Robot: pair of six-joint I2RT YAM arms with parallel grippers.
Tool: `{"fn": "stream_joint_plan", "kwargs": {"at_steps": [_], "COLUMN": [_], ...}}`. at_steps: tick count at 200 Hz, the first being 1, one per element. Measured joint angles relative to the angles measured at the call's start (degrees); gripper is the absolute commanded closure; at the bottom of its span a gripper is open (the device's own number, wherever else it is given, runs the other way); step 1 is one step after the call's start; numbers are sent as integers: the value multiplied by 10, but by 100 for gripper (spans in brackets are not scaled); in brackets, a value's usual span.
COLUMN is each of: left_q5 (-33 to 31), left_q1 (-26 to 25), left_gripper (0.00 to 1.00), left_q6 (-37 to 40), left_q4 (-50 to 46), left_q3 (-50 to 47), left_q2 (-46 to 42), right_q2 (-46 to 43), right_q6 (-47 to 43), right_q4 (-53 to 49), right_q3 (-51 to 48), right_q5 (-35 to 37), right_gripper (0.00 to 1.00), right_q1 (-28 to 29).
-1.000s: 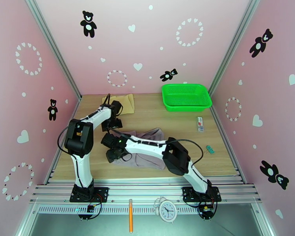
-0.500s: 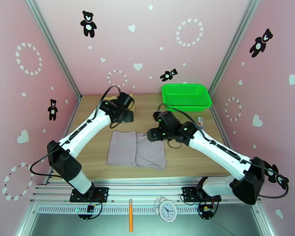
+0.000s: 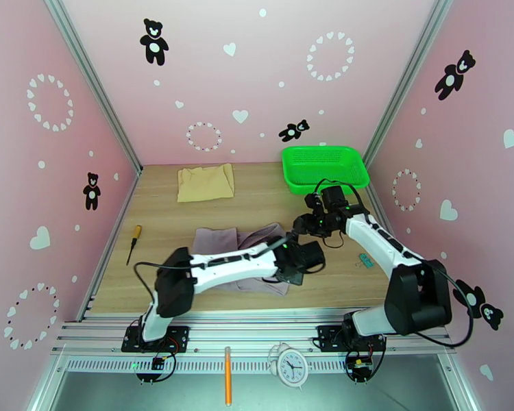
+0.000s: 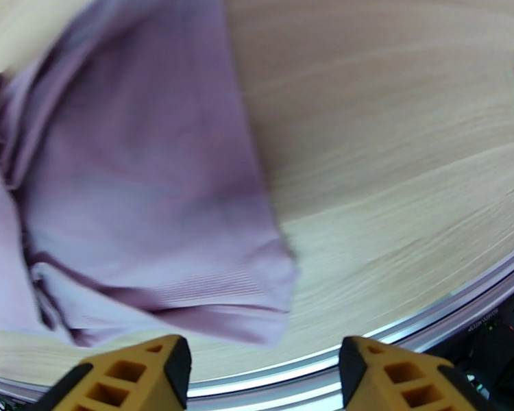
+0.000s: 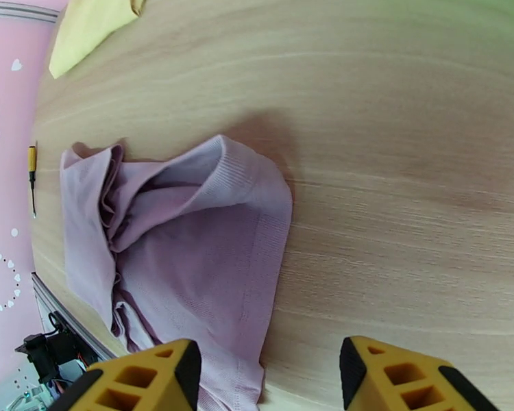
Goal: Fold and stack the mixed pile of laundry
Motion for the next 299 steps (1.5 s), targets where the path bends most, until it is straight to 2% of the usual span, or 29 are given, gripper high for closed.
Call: {"fn": "stream_joint_plan", "kwargs": {"at_steps": [22, 172, 184, 198, 211, 215, 254, 299], "left_q5": [1, 15, 15, 13, 10, 9, -2, -2], "left_q1": [-6, -5, -5, -5, -4, -4, -4, 9], "left_gripper": [38, 46, 55, 78, 92, 100, 100, 100], "left_q6": [0, 30, 32, 38, 40, 40, 44, 44], "left_q4": [8, 21, 21, 18, 13, 12, 16, 59], "left_q3": [-4, -52, -55, -55, -55, -55, -64, -147], "left_q2": [30, 59, 59, 59, 59, 59, 54, 1], "right_q2": [22, 66, 67, 71, 77, 79, 110, 170], "right_q6": [-7, -12, -12, -12, -12, -12, -19, -29], "right_q4": [11, 31, 32, 33, 34, 34, 37, 50], "right_q3": [0, -1, -1, -1, -2, -1, 1, 48], "right_q5": [-16, -32, -33, -35, -39, -40, -70, -103], "right_gripper": [41, 42, 42, 42, 42, 42, 34, 23], "right_q1": [-2, -8, -8, -8, -8, -8, -8, -6]}}
